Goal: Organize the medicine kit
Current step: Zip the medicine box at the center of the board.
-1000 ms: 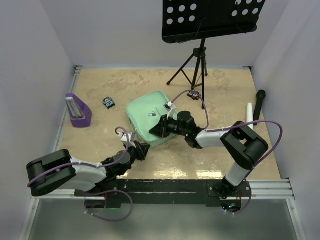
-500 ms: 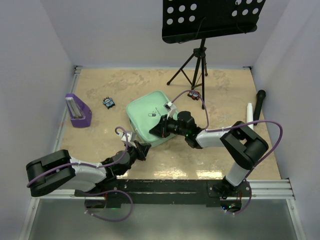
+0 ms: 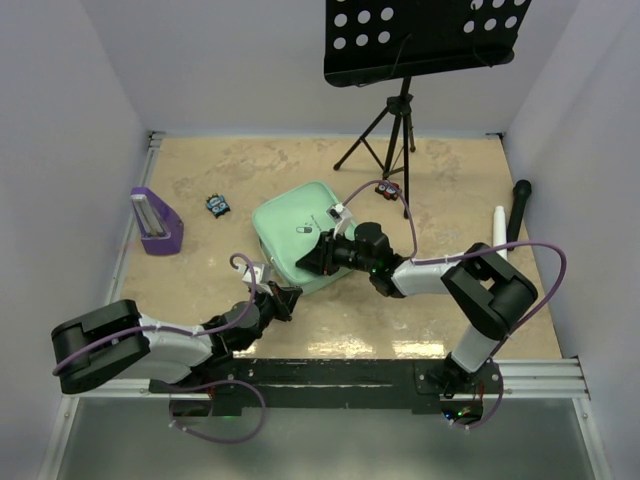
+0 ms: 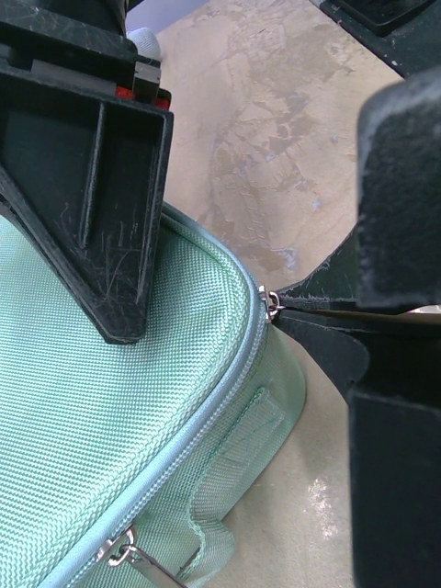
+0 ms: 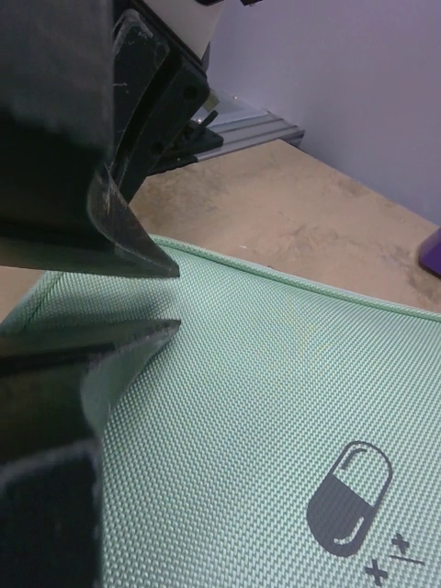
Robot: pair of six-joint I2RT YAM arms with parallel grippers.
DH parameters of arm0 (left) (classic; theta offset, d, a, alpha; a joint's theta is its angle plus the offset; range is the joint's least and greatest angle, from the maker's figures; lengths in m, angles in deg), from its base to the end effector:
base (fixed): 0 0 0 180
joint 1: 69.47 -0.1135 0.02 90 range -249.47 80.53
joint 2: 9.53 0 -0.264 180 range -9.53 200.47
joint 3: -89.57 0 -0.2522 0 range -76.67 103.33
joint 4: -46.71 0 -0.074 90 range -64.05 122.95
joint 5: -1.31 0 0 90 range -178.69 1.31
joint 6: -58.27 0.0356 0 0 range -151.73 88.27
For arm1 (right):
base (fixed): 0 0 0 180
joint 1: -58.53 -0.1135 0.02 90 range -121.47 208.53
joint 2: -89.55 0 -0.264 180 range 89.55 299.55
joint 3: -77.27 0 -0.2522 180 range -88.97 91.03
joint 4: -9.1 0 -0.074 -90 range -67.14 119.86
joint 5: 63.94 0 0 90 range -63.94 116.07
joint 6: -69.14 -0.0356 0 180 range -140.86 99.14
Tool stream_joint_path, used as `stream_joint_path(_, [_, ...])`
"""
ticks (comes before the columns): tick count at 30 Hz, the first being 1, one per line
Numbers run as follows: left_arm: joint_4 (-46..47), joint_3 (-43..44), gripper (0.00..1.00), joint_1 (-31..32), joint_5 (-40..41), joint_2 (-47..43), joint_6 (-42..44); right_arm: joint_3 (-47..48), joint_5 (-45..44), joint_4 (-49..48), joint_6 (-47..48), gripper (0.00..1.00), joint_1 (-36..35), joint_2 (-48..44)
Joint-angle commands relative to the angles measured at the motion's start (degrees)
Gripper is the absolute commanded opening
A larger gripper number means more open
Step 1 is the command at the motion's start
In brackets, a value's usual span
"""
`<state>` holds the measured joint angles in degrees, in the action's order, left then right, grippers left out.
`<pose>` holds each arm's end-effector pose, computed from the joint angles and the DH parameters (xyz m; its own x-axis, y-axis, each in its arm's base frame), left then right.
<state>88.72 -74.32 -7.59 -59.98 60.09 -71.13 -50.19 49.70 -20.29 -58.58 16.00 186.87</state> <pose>0.1005 -0.1517 0.1372 -0.4228 -0.3900 -0.8180 0.3667 0.7519 -0.5480 0.2375 0.2373 0.1694 -0.7079 0.1112 -0.6975 -0.5955 0.4370 0.6740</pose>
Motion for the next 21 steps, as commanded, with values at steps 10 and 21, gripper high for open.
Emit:
stream_joint_path(10, [0.9,-6.0,0.00,0.0,0.1,0.8,0.6,-6.4,-12.8,17.8,-6.5,0.61,-0.3,-13.9])
stream_joint_path(21, [2.1,-5.9,0.00,0.1,-0.5,1.1,1.1,-14.4,-15.5,18.2,-14.0,0.54,-0.3,-21.9])
